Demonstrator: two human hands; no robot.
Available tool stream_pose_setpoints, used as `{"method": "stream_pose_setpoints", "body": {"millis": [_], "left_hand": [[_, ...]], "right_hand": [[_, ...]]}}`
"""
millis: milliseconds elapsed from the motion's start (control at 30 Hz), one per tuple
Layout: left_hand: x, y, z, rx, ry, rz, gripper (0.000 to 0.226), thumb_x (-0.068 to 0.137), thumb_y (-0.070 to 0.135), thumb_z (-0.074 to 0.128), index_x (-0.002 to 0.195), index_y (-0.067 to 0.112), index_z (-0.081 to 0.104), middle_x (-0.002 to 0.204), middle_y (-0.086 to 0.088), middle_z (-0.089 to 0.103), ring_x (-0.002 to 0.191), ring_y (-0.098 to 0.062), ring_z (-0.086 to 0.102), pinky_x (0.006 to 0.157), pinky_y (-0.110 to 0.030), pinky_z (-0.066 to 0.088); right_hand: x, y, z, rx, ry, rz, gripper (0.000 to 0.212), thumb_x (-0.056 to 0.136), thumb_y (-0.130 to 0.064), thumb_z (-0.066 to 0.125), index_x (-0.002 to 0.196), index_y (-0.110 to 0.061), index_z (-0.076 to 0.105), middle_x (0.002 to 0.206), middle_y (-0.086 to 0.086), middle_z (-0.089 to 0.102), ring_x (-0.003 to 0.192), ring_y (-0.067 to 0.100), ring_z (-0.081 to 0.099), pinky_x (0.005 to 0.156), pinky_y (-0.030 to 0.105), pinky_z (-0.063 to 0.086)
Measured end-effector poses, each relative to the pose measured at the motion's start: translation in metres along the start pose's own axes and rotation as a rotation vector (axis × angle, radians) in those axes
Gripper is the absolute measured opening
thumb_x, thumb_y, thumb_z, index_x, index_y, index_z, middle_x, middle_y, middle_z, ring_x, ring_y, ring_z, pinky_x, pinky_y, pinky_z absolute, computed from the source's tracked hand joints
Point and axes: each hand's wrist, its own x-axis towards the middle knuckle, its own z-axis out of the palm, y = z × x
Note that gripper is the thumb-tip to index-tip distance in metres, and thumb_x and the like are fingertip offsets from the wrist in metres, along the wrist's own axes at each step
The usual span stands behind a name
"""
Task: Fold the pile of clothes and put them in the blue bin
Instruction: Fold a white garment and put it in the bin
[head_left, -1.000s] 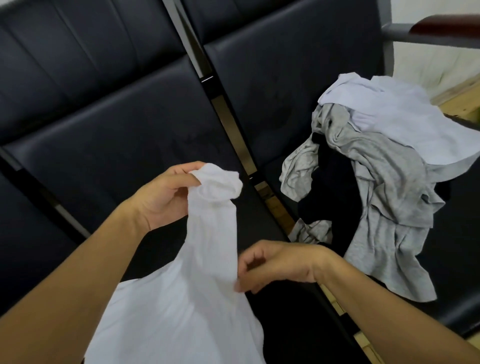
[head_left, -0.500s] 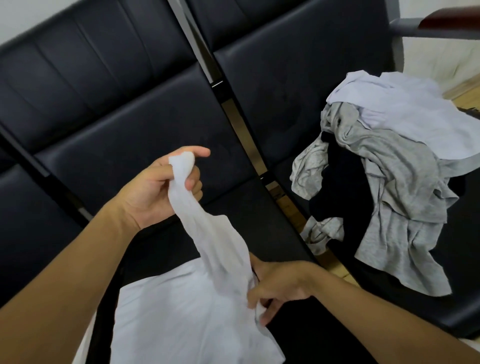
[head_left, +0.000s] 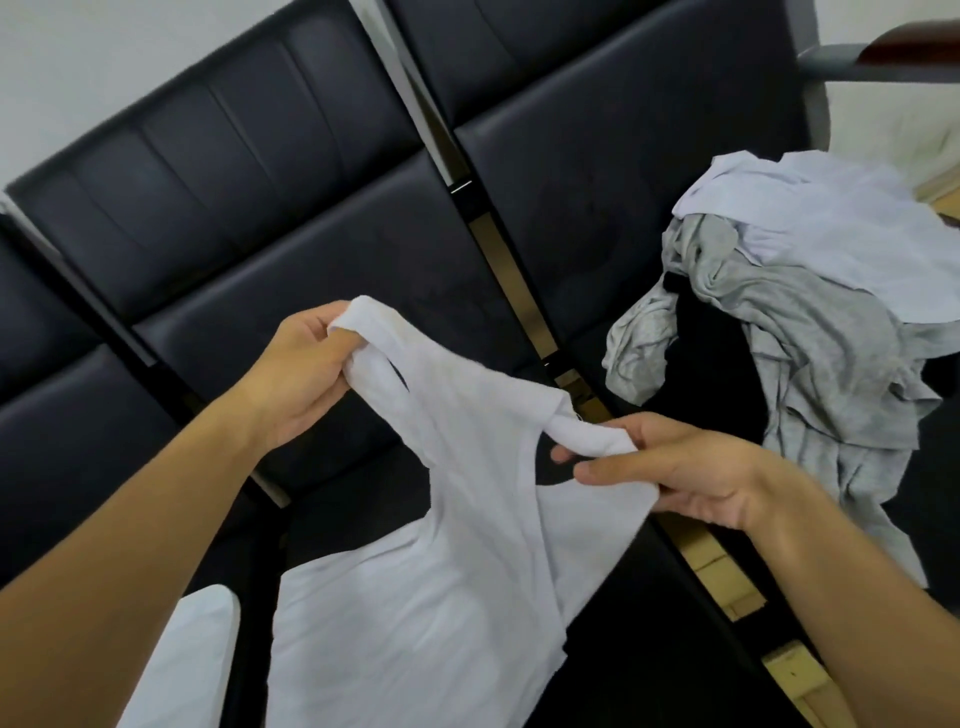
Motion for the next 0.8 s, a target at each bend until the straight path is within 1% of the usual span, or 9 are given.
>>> {"method": "stream_pose_setpoints", "body": {"millis": [100, 167, 300, 367, 400, 467, 600, 700, 800], "left_hand": [[0.021, -0.002, 0.023, 0.154, -0.021, 0.056, 0.028, 0.092, -0.006, 0.054, 0.102, 0.013, 0.073, 0.1, -0.003, 0.075, 0.094, -0.019, 0.071, 0.077, -0.027, 0.057], [0.042, -0.002, 0.048, 0.198, -0.043, 0.091, 0.027, 0.091, -0.005, 0.058, 0.099, 0.015, 0.074, 0.1, -0.004, 0.074, 0.092, -0.018, 0.069, 0.075, -0.027, 0.055], [0.084, -0.001, 0.107, 0.164, -0.167, 0.02, 0.02, 0.093, 0.006, 0.064, 0.109, 0.015, 0.072, 0.11, -0.007, 0.071, 0.101, -0.023, 0.069, 0.086, -0.036, 0.058], [0.101, -0.004, 0.141, 0.166, -0.243, -0.023, 0.019, 0.093, 0.009, 0.064, 0.11, 0.015, 0.07, 0.11, -0.006, 0.07, 0.1, -0.022, 0.069, 0.083, -0.035, 0.058], [0.108, -0.007, 0.156, 0.18, -0.258, -0.029, 0.018, 0.094, 0.008, 0.062, 0.108, 0.015, 0.07, 0.107, -0.007, 0.07, 0.097, -0.022, 0.068, 0.08, -0.033, 0.058], [0.123, -0.017, 0.186, 0.206, -0.297, -0.05, 0.021, 0.094, 0.004, 0.056, 0.106, 0.014, 0.07, 0.103, -0.007, 0.069, 0.094, -0.022, 0.066, 0.076, -0.03, 0.056], [0.142, -0.041, 0.23, 0.308, -0.372, -0.092, 0.018, 0.091, 0.007, 0.06, 0.105, 0.011, 0.071, 0.102, -0.009, 0.069, 0.095, -0.022, 0.066, 0.073, -0.029, 0.056], [0.152, -0.05, 0.246, 0.358, -0.454, -0.106, 0.015, 0.088, 0.004, 0.068, 0.1, 0.011, 0.071, 0.108, -0.014, 0.07, 0.101, -0.028, 0.069, 0.083, -0.04, 0.058], [0.158, -0.049, 0.244, 0.501, -0.556, -0.039, 0.015, 0.085, 0.003, 0.072, 0.097, 0.01, 0.07, 0.096, -0.012, 0.07, 0.089, -0.024, 0.066, 0.085, -0.04, 0.057]], "right_hand": [[-0.025, -0.012, -0.01, -0.033, 0.063, -0.086, 0.038, 0.077, -0.027, 0.074, 0.114, -0.017, 0.073, 0.078, 0.0, 0.069, 0.062, 0.01, 0.059, 0.048, 0.018, 0.037], [-0.038, -0.015, -0.024, -0.02, 0.089, -0.137, 0.039, 0.078, -0.025, 0.072, 0.117, -0.021, 0.072, 0.07, -0.001, 0.063, 0.051, 0.006, 0.045, 0.04, 0.017, 0.026], [-0.05, -0.008, -0.042, -0.05, 0.189, -0.173, 0.05, 0.063, -0.042, 0.088, 0.098, -0.008, 0.077, 0.096, 0.028, 0.068, 0.084, 0.028, 0.057, 0.078, 0.035, 0.044], [-0.054, -0.008, -0.05, 0.076, 0.275, -0.167, 0.049, 0.064, -0.051, 0.084, 0.082, -0.006, 0.074, 0.077, 0.019, 0.067, 0.063, 0.018, 0.055, 0.066, 0.023, 0.047], [-0.055, -0.01, -0.052, 0.096, 0.313, -0.128, 0.043, 0.074, -0.052, 0.075, 0.076, -0.009, 0.071, 0.064, 0.006, 0.064, 0.047, 0.01, 0.044, 0.051, 0.018, 0.038], [-0.055, -0.007, -0.06, -0.064, 0.402, 0.01, 0.043, 0.088, -0.053, 0.062, 0.073, -0.013, 0.069, 0.053, -0.005, 0.055, 0.037, 0.007, 0.027, 0.043, 0.023, 0.017], [-0.05, 0.006, -0.076, -0.301, 0.586, 0.17, 0.031, 0.086, -0.04, 0.072, 0.064, -0.018, 0.072, 0.058, 0.003, 0.057, 0.049, 0.011, 0.045, 0.047, 0.021, 0.033], [-0.051, 0.005, -0.088, -0.259, 0.739, 0.166, 0.022, 0.084, -0.031, 0.075, 0.09, -0.01, 0.072, 0.083, 0.013, 0.071, 0.065, 0.02, 0.063, 0.052, 0.022, 0.044], [-0.055, 0.009, -0.097, -0.543, 0.799, 0.301, 0.021, 0.085, -0.029, 0.072, 0.086, -0.011, 0.063, 0.082, 0.006, 0.062, 0.065, 0.017, 0.056, 0.053, 0.024, 0.043]]}}
